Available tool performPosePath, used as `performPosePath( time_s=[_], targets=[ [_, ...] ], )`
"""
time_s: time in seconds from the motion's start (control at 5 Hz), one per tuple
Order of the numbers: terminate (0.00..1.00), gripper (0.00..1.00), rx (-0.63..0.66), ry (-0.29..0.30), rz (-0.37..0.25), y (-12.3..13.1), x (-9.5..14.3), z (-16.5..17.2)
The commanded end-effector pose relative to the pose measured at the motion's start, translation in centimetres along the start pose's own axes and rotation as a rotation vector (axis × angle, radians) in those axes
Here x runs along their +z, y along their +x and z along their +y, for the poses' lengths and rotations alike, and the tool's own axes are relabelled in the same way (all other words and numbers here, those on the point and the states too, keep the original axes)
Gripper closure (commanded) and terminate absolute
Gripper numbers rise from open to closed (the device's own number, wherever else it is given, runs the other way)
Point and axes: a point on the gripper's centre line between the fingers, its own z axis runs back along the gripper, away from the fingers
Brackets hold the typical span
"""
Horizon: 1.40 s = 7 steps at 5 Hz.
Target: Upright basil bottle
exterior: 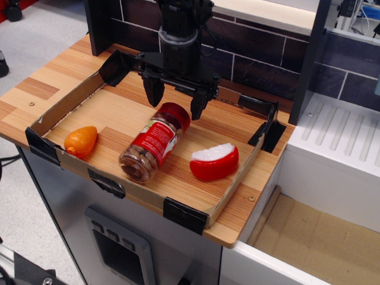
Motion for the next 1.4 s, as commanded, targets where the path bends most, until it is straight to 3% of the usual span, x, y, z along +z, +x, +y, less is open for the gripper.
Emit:
performPosePath(
  time_s=[0.0,0.4,0.6,0.8,1.2],
  targets=[
    [0.0,0.0,-0.016,0.035,-0.015,-0.2,-0.8,0.1],
    [0.0,0.0,-0.024,0.053,0.001,-0.3,-1.8,0.1],
    [0.0,1.0,-0.023,0.051,0.008,-0.5,-2.0,0.1],
    [0.0,1.0,-0.017,0.028,0.001,0.2,-0.8,0.5],
    [0.0,1.0,-0.041,0.026,-0.107,1.1,3.3,2.2]
  ],
)
